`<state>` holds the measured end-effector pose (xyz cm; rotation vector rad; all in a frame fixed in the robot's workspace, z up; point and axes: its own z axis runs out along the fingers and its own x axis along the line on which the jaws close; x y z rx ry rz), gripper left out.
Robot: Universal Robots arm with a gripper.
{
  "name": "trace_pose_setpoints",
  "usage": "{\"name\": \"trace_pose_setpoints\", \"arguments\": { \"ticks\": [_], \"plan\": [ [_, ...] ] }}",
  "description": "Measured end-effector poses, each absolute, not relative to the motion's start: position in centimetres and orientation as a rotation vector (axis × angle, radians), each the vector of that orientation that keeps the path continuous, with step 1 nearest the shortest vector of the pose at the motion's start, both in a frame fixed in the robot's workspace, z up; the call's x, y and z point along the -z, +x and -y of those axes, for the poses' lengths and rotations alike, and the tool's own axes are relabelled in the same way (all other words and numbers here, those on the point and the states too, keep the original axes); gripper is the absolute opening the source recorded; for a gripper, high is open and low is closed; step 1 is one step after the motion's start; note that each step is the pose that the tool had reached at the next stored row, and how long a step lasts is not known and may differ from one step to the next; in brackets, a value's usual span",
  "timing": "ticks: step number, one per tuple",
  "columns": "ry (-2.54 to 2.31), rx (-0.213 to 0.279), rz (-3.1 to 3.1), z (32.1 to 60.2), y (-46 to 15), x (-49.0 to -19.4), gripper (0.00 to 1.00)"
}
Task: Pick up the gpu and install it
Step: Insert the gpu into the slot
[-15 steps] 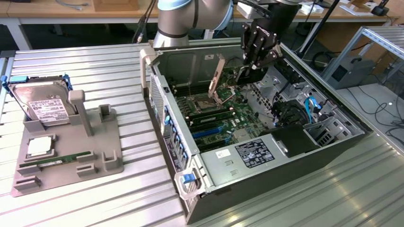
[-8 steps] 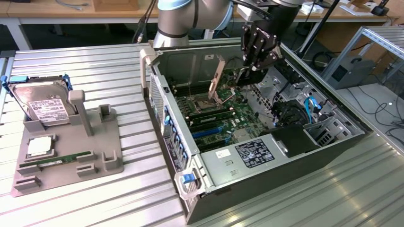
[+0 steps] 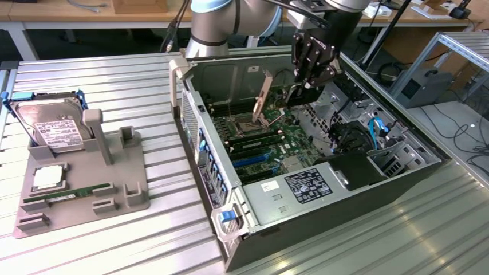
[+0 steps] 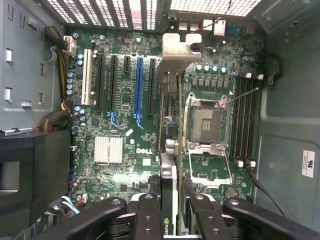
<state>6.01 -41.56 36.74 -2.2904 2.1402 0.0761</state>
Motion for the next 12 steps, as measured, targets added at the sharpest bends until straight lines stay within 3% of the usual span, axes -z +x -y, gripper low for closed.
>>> {"name": "trace_pose_setpoints", "arguments": {
  "ticks": [12],
  "plan": [
    [-2.29,-0.076,-2.14,41.89,6.01,-36.26,0.27]
  ]
}}
